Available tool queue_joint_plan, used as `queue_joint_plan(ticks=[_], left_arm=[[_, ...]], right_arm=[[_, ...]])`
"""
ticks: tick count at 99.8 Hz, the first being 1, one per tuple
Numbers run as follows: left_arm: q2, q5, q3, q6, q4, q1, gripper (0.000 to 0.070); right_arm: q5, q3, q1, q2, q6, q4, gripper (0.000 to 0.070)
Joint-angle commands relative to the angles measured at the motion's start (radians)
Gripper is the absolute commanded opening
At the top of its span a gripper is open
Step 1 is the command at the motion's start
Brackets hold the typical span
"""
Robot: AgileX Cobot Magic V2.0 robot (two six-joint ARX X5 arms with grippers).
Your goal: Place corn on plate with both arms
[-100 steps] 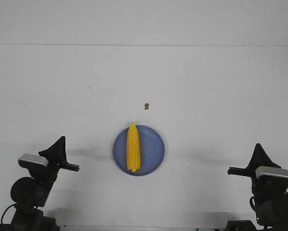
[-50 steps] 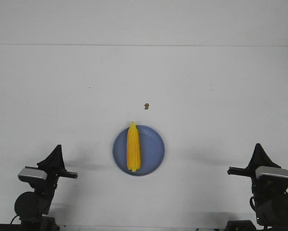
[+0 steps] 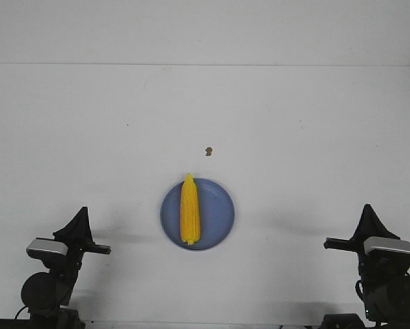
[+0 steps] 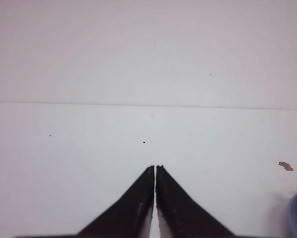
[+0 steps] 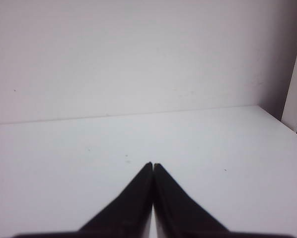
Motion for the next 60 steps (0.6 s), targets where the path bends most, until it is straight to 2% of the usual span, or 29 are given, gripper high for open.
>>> queue_joint_plan(ticks=[1, 43, 60], left_arm=[[-0.001, -0.002, -0.019, 0.013, 0.012, 0.0, 0.0012], [-0.001, -0.002, -0.019, 0.013, 0.012, 0.0, 0.0012], [-0.001, -0.002, -0.019, 0.013, 0.012, 0.0, 0.0012]], right_arm=[[0.001, 0.005, 0.0, 0.003, -0.003, 0.011, 0.0], [0.001, 0.002, 0.0, 0.002, -0.006, 0.007, 0.0], [0.001, -0.1, 0.0, -0.089, -0.016, 0.071, 0.0]])
